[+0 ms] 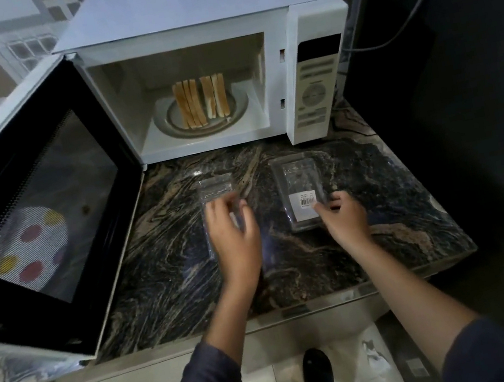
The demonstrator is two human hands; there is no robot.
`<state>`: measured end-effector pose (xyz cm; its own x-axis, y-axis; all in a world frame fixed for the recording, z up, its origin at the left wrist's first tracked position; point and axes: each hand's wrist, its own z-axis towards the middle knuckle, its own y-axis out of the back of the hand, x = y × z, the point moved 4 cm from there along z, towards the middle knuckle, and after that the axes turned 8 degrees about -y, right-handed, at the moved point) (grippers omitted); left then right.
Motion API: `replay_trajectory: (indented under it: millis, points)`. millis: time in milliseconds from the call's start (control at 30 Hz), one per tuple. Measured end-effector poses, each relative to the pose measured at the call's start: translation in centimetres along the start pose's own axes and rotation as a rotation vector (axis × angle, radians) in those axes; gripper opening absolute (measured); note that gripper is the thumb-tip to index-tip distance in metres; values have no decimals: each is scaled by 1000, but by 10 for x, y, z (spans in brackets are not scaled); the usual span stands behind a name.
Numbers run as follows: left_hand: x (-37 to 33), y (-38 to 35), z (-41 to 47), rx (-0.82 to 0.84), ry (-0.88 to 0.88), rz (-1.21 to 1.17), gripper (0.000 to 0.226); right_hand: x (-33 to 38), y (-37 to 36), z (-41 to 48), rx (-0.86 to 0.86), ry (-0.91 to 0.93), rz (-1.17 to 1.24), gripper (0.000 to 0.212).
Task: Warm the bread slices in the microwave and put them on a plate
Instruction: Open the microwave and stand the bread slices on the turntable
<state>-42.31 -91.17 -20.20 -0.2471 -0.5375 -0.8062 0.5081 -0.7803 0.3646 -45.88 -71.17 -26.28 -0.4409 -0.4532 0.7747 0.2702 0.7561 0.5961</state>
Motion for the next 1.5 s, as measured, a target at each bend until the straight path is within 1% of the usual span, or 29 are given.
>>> replay_trajectory:
  millis: [67,133,167,233,300,333,400,467,600,700,800,1000,1100,1333,1400,1500]
  points:
    - [16,15,1,-26,42,91,30,0,-6,1,25,-6,2,60]
    - [36,24,-1,-10,147,177,54,1,-9,2,39,-7,11,70]
    - [45,27,-2,22,195,213,68,2,-9,2,45,-11,15,73]
    - [61,24,-3,142,289,248,94,2,-10,3,51,-21,22,77]
    - [75,18,-3,255,370,260,107,3,-10,3,55,-25,55,76]
    - [80,14,-3,295,387,277,109,4,-10,3,55,-23,83,74]
    - [86,9,-2,356,386,318,103,5,-10,1,53,-17,144,67]
    - [88,4,-2,362,373,275,94,4,-12,0,44,-6,174,63]
    - [93,1,-10,244,392,113,90,2,-12,-6,-14,67,198,57]
    - [92,1,-13,197,392,69,75,0,-13,-12,-43,98,230,57]
    - [85,3,-12,156,367,-3,69,-1,-15,-17,-32,109,257,56]
    - [80,12,-22,62,405,-80,68,-14,-21,-27,67,54,444,54]
    - [76,15,-26,47,433,-137,67,-17,-18,-36,66,43,479,53]
    - [76,21,-34,17,524,-308,65,-15,-9,-58,68,34,646,53]
    - [73,23,-34,5,516,-364,68,-10,-5,-64,53,38,682,53]
    - [66,26,-27,-12,467,-450,84,4,5,-74,15,96,702,54]
